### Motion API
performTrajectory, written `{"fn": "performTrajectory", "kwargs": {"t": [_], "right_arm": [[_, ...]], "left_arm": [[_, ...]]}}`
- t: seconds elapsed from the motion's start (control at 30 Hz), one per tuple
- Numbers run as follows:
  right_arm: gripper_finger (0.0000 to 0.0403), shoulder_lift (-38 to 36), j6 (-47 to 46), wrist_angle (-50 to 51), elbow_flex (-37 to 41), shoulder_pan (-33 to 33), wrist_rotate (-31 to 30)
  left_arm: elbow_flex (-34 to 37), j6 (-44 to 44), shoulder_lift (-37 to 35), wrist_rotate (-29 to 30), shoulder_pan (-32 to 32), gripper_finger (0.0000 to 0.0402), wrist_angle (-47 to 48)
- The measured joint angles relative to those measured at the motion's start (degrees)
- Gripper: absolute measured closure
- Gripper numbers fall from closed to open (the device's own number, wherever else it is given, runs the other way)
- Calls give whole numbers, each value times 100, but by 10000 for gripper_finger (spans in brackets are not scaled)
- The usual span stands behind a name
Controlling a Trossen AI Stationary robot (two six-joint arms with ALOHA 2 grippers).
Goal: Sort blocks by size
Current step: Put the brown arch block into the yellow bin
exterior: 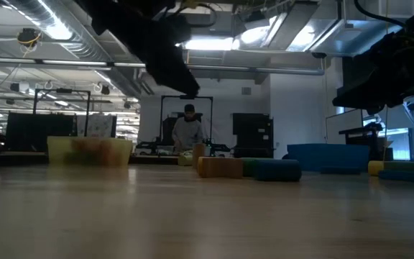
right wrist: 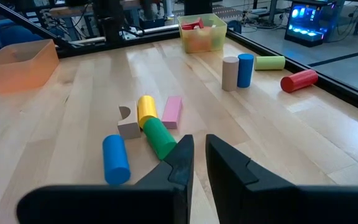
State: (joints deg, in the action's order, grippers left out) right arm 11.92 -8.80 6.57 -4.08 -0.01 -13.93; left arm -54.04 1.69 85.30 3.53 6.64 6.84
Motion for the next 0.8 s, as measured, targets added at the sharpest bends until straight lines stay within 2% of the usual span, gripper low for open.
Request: {"fn": "performTrajectory", "kwargs": {"t": [0.27, 0.47, 0.6, 0.8], "right_arm": [[357, 0, -2, 0, 0, 0, 2], [357, 0, -3, 0, 0, 0, 1], [357, 2, -4, 0, 0, 0, 2], [357, 0, -9, 0, 0, 0, 2]], "left_arm": [[0, 126, 966, 3, -660, 243, -1076], [-4, 130, 1467, 177, -832, 243, -1540], [-166, 22, 1716, 385, -847, 243, -1362], [-730, -78, 2086, 478, -844, 243, -586]]}}
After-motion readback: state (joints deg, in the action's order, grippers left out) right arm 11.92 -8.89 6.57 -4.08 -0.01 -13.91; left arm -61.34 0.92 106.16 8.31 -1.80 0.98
